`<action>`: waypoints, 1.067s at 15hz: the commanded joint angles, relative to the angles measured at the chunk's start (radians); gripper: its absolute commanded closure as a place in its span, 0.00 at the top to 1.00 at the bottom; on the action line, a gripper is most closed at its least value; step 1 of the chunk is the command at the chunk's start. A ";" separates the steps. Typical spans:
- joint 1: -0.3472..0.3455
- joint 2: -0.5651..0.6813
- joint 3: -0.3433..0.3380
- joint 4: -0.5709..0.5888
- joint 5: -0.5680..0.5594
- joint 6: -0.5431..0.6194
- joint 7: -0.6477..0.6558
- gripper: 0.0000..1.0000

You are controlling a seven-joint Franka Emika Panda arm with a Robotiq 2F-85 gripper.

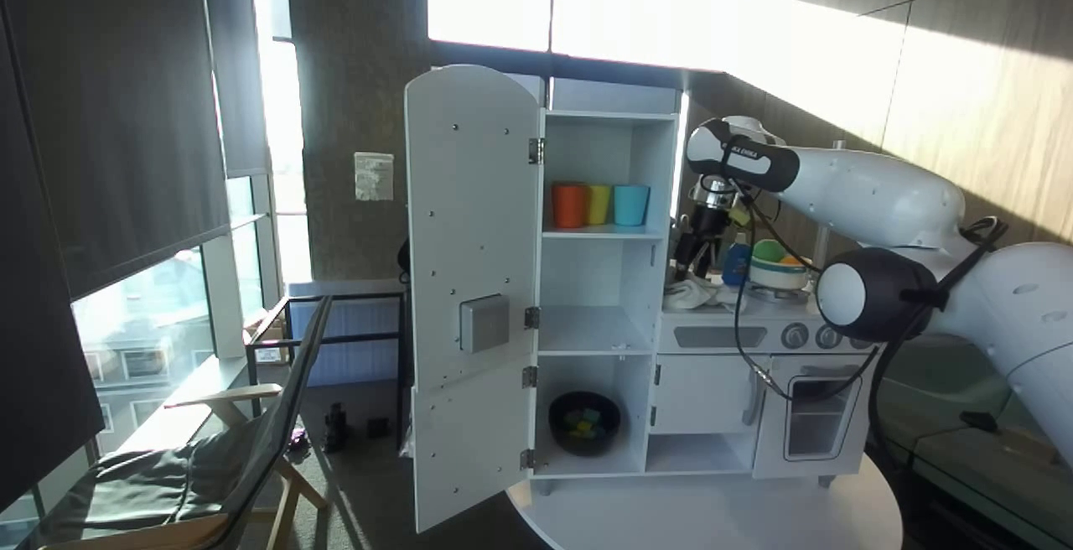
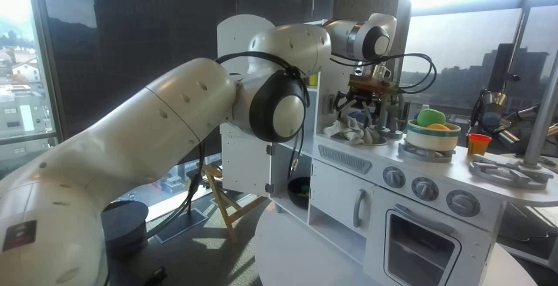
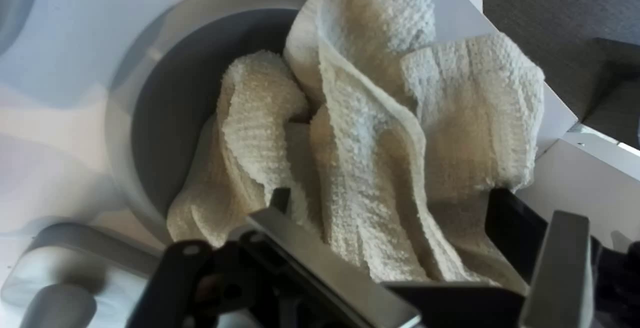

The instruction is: Pick up the white cloth and put it into the sink and wipe it

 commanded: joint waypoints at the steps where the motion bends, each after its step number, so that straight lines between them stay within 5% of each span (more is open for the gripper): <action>1: 0.007 0.035 0.006 0.026 -0.019 0.028 -0.047 1.00; 2: 0.008 0.040 0.003 0.027 -0.023 0.034 -0.054 1.00; 3: 0.005 0.044 0.003 0.028 -0.023 0.035 -0.060 0.75; 5: -0.005 0.051 0.006 0.029 -0.017 0.055 -0.058 0.68; 12: -0.049 0.071 0.007 0.026 -0.004 0.196 -0.037 0.13; 16: -0.058 0.112 -0.007 0.020 -0.022 0.233 -0.030 0.01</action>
